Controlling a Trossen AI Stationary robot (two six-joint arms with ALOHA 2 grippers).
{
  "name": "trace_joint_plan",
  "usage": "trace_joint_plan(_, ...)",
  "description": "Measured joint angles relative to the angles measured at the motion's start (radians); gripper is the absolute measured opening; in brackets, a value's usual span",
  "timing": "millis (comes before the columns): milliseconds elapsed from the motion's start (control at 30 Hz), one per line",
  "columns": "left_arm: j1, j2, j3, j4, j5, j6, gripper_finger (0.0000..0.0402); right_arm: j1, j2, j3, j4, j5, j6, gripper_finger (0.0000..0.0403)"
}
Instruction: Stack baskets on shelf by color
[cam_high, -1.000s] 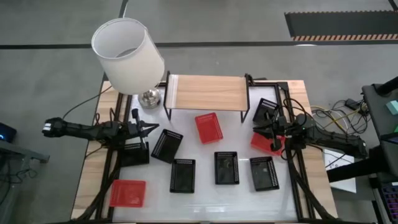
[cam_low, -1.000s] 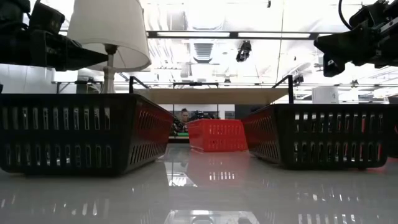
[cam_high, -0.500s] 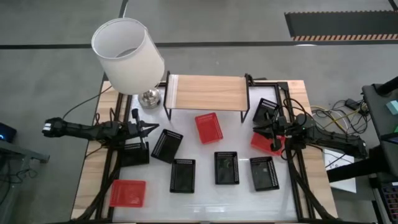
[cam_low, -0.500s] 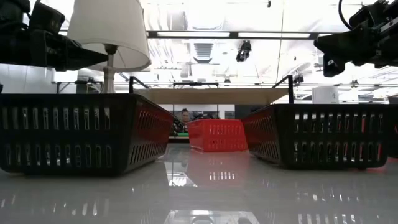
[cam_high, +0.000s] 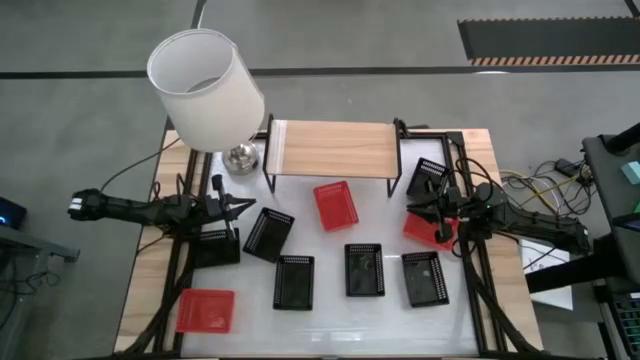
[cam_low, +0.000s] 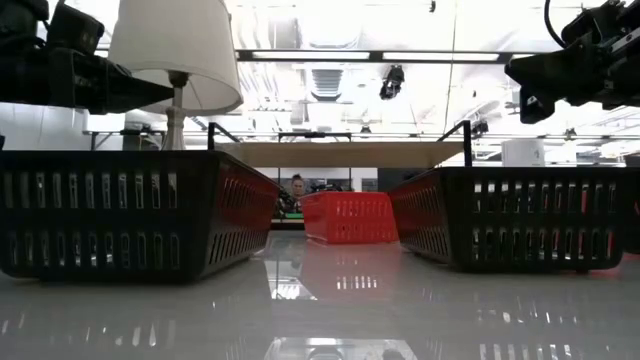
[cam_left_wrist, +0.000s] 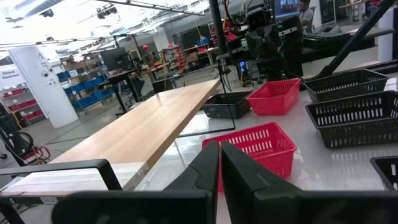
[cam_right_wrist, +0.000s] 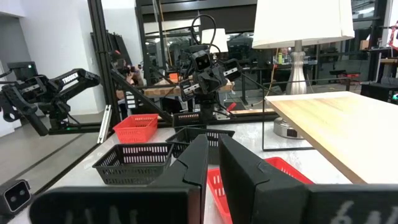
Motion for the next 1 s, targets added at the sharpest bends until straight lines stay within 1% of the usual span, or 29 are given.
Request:
trace_joint_plan(300, 0.000, 0.000, 0.000, 0.000, 0.000, 0.000, 0.0000, 0.000, 0.000, 0.000, 0.000, 0.000, -0.001, 0.0034)
trace_joint_plan(367, 0.000, 0.000, 0.000, 0.000, 0.000, 0.000, 0.0000, 0.000, 0.000, 0.000, 0.000, 0.005, -0.029, 0.0034)
trace_joint_plan(400, 0.000, 0.000, 0.000, 0.000, 0.000, 0.001, 0.0000, 0.000, 0.000, 0.000, 0.000, 0.010, 0.000, 0.0034)
trace_joint_plan(467, 0.000, 0.000, 0.000, 0.000, 0.000, 0.003, 0.0000, 0.001, 0.000, 0.000, 0.002, 0.034, 0.192, 0.0034)
trace_joint_plan(500, 0.000, 0.000, 0.000, 0.004, -0.001, 0.003, 0.0000, 0.001, 0.001, 0.000, 0.004, 0.067, 0.292, 0.0034)
trace_joint_plan(533, 0.000, 0.000, 0.000, 0.017, -0.001, 0.000, 0.0000, 0.001, 0.002, 0.000, 0.011, 0.107, 0.343, 0.0034)
trace_joint_plan(567, 0.000, 0.000, 0.000, 0.033, 0.000, -0.001, 0.0000, 0.001, 0.003, 0.000, 0.018, 0.137, 0.360, 0.0034)
trace_joint_plan(633, 0.000, 0.000, 0.000, 0.078, 0.016, -0.009, 0.0000, 0.003, 0.006, 0.000, 0.028, 0.150, 0.363, 0.0034)
trace_joint_plan(667, 0.000, 0.001, 0.000, 0.111, 0.037, -0.048, 0.0000, 0.003, 0.009, 0.000, 0.038, 0.150, 0.364, 0.0034)
trace_joint_plan(700, -0.001, 0.003, 0.000, 0.162, 0.053, -0.114, 0.0000, 0.003, 0.012, 0.000, 0.056, 0.151, 0.364, 0.0034)
trace_joint_plan(767, 0.000, 0.008, 0.000, 0.294, 0.056, -0.314, 0.0000, 0.003, 0.018, 0.000, 0.109, 0.159, 0.361, 0.0034)
trace_joint_plan(800, 0.000, 0.008, 0.000, 0.355, 0.054, -0.387, 0.0000, 0.002, 0.023, 0.000, 0.139, 0.159, 0.351, 0.0034)
trace_joint_plan(833, 0.000, 0.008, 0.000, 0.412, 0.046, -0.413, 0.0000, 0.002, 0.029, 0.000, 0.169, 0.159, 0.333, 0.0034)
trace_joint_plan(900, 0.001, 0.007, 0.000, 0.485, 0.034, -0.412, 0.0000, 0.003, 0.041, 0.000, 0.229, 0.159, 0.298, 0.0034)
trace_joint_plan(1000, 0.001, 0.003, 0.000, 0.541, 0.034, -0.412, 0.0000, 0.002, 0.061, 0.000, 0.264, 0.160, 0.253, 0.0034)
